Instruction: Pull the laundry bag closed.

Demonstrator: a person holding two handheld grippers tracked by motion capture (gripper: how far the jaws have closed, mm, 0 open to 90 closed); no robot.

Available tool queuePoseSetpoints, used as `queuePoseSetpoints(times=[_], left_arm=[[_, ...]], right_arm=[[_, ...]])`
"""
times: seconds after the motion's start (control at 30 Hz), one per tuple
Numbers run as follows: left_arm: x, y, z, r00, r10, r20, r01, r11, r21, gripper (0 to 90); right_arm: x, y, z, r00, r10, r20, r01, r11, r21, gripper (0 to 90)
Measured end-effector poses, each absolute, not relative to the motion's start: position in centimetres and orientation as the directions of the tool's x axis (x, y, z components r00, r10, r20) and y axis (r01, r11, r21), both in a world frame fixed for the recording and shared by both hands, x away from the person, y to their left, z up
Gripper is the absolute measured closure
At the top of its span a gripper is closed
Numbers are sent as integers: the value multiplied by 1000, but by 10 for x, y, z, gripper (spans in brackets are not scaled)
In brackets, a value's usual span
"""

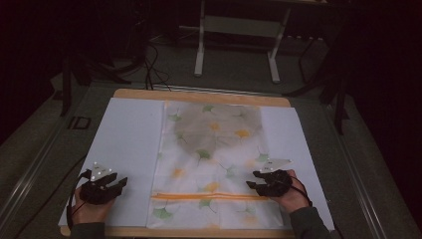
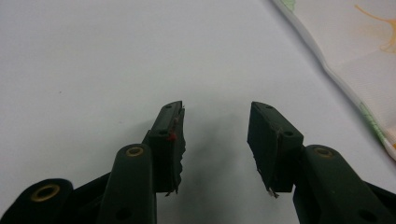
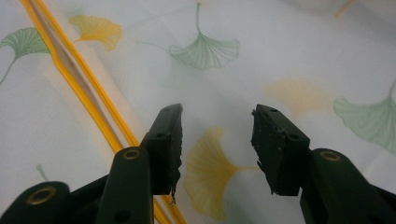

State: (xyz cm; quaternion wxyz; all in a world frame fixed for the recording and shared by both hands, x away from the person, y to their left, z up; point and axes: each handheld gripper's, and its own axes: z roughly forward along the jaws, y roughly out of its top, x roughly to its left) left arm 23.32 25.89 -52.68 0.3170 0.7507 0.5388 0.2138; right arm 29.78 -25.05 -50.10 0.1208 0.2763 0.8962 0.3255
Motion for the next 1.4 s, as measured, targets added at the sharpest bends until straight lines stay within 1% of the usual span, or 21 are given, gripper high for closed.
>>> queuePoseSetpoints(times=[0.53,0.73,0.93,1.4], left_arm=[[231,257,-524,352,936,-13,656,-237,717,558],[230,257,-523,360,933,-13,652,-241,719,561],[230,256,-523,371,929,-11,646,-249,722,578],[230,254,-523,384,923,-7,647,-264,715,578]], right_arm=[[301,-215,-494,-874,480,-66,346,714,608,552],[302,-202,-492,-891,448,-70,323,735,597,541],[303,-189,-491,-910,412,-52,304,746,593,535],[303,-166,-486,-934,351,-61,254,775,578,523]])
